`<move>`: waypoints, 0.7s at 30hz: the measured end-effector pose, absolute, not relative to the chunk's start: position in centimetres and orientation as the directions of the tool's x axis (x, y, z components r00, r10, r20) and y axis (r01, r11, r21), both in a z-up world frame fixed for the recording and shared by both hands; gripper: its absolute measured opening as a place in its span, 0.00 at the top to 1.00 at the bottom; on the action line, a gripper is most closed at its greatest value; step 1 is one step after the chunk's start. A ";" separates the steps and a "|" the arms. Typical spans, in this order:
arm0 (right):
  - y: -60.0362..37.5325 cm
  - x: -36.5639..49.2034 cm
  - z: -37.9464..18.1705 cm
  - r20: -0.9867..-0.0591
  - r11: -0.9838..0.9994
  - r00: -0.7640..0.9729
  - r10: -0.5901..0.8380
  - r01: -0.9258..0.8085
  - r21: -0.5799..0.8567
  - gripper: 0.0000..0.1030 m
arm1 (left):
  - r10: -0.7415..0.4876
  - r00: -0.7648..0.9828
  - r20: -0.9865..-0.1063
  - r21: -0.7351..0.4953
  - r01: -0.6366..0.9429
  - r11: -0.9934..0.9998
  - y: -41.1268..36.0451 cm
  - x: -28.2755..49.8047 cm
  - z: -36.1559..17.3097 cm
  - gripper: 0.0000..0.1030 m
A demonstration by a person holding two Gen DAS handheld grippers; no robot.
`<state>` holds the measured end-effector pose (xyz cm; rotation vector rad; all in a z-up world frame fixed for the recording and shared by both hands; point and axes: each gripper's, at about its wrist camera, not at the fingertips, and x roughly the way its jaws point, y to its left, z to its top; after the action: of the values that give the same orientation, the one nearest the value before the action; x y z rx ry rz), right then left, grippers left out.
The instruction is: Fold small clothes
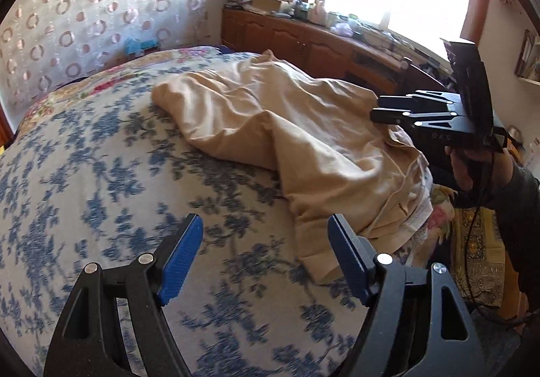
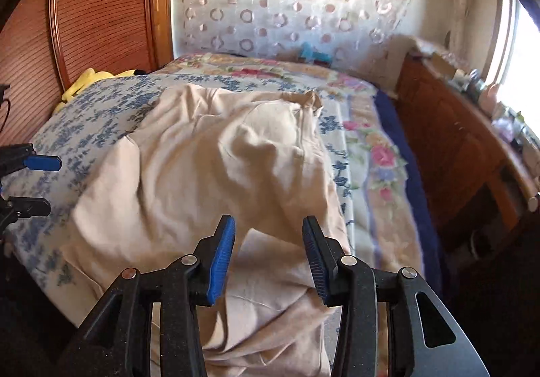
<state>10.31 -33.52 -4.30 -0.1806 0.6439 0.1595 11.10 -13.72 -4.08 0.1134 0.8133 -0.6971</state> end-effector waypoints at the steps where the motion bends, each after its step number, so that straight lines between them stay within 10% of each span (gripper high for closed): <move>1: -33.7 10.3 -4.6 -0.612 0.972 0.784 0.108 -0.212 -0.100 0.56 | -0.533 0.468 -0.705 -0.172 0.616 0.769 -14.2 11.1 -4.3 0.25; 5: -33.4 10.4 -5.6 -0.636 0.971 0.765 0.102 -0.216 -0.105 0.56 | -0.562 0.409 -0.719 -0.209 0.644 0.736 -15.6 10.6 -5.3 0.42; 8: -33.6 9.8 -5.3 -0.620 0.968 0.777 0.110 -0.226 -0.112 0.93 | -0.584 0.365 -0.726 -0.232 0.669 0.706 -16.6 10.2 -5.8 0.59; 13: -35.5 6.8 -4.2 -0.543 0.973 0.825 0.155 -0.223 -0.061 0.94 | -0.562 0.360 -0.744 -0.219 0.664 0.715 -17.5 10.2 -6.2 0.61; 17: -36.8 6.2 -5.2 -0.548 0.980 0.824 0.143 -0.195 -0.038 0.94 | -0.567 0.350 -0.746 -0.229 0.665 0.711 -17.6 9.9 -5.9 0.94; 21: -37.5 5.7 -5.8 -0.541 0.985 0.829 0.143 -0.174 -0.006 0.94 | -0.635 0.328 -0.699 -0.262 0.709 0.655 -17.1 6.9 -3.1 0.94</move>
<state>5.66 -37.53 -5.75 -0.0558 0.5698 0.1686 6.93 -17.15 -3.13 0.0970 0.8676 -0.8814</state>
